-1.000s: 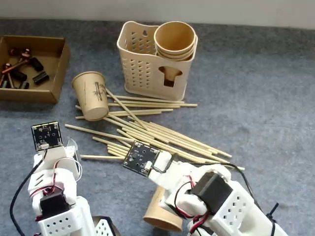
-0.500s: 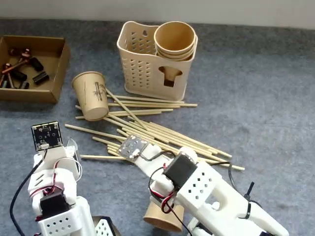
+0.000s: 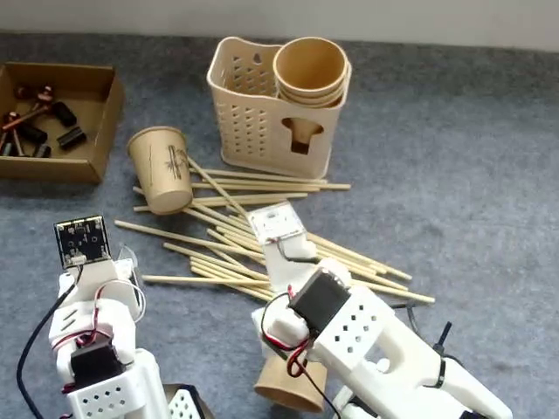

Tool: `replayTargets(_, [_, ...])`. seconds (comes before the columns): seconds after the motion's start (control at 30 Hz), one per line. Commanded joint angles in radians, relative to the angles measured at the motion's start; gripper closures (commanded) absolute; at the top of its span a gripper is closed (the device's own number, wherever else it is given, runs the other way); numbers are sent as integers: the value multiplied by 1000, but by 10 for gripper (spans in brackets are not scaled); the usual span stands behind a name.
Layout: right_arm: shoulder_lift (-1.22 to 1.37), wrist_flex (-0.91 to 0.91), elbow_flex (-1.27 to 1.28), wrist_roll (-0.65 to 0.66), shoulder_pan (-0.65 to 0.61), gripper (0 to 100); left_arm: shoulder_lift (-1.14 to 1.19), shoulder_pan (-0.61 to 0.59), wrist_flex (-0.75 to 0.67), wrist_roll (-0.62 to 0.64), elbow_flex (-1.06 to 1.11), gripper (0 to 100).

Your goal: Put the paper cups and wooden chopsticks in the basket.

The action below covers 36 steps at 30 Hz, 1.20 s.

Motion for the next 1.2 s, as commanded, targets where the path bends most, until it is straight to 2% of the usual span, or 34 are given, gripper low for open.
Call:
replayTargets(0.0, [-1,-65,12,-51,1,713,-8,-13,-21,-9,-4,842])
replayTargets(0.2, [4,-110,68,-84,12,713,-8,-13,-21,-9,-4,842])
replayTargets(0.47, [4,-223,150,-68,151,713,-8,-12,-21,-9,-2,842])
replayTargets(0.7, [5,-286,194,-68,111,707,-8,-10,-23,-9,4,842])
replayTargets(0.87, [5,-278,197,-72,81,613,-8,-10,-23,-9,4,842])
replayTargets(1.17, [79,-277,200,-75,81,611,-8,-10,-23,-9,5,842])
